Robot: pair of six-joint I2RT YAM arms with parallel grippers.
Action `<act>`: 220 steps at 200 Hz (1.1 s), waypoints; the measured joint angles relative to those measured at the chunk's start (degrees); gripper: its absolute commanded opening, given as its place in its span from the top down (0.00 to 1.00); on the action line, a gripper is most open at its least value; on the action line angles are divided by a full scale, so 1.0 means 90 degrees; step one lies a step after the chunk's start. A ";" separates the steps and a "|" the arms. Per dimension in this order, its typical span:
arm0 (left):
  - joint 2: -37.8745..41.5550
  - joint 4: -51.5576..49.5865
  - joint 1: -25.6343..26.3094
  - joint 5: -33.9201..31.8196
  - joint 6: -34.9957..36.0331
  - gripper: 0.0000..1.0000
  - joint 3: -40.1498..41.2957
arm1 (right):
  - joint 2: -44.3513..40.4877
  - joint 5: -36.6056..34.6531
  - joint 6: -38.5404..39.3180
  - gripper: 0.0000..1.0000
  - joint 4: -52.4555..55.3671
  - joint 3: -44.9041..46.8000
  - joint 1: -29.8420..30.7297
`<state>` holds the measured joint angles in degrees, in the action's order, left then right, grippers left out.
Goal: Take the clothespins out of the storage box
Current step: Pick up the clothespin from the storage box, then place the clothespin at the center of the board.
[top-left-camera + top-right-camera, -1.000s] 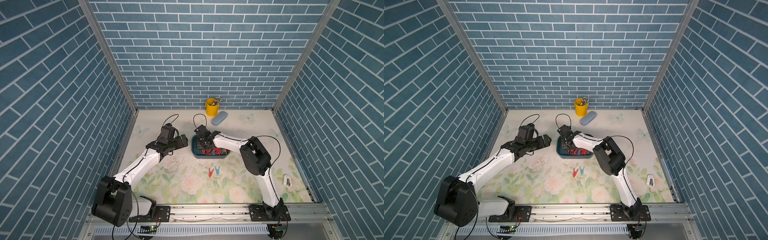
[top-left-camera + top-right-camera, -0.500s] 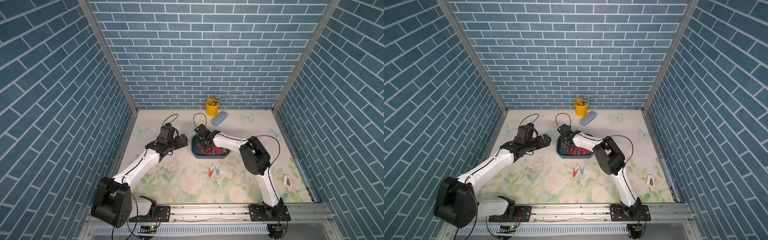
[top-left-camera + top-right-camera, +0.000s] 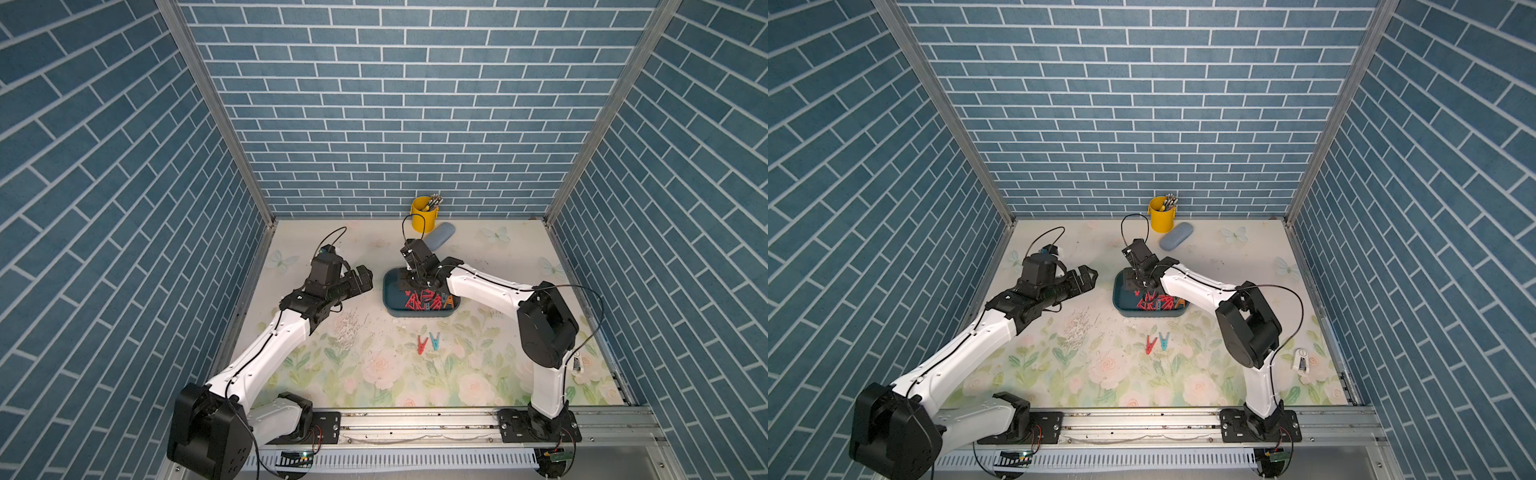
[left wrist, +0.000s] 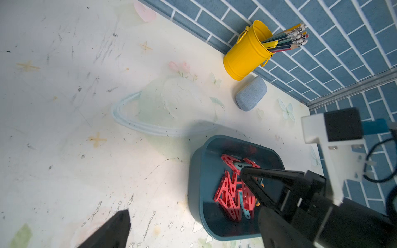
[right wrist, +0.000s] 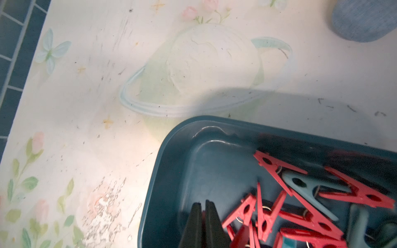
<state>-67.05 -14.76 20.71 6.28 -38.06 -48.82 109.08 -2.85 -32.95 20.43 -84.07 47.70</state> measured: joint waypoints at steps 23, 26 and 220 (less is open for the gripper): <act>0.0010 -0.0017 0.0058 -0.0022 -0.0058 0.01 0.0000 | -0.0544 0.0036 0.0053 1.00 -0.0019 0.0595 0.0000; 0.0010 -0.0015 0.0066 -0.0017 -0.0063 0.01 0.0000 | -0.0619 0.0029 0.0056 1.00 -0.0015 0.0680 0.0000; -0.1083 0.0627 0.0682 0.0724 0.0163 0.00 -0.0294 | -0.3529 0.0015 -0.0352 1.00 -0.0884 0.5387 0.0223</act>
<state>-76.79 -9.13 26.85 12.80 -36.60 -51.46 77.32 -2.72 -36.12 12.47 -35.59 49.71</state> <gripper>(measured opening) 0.995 0.064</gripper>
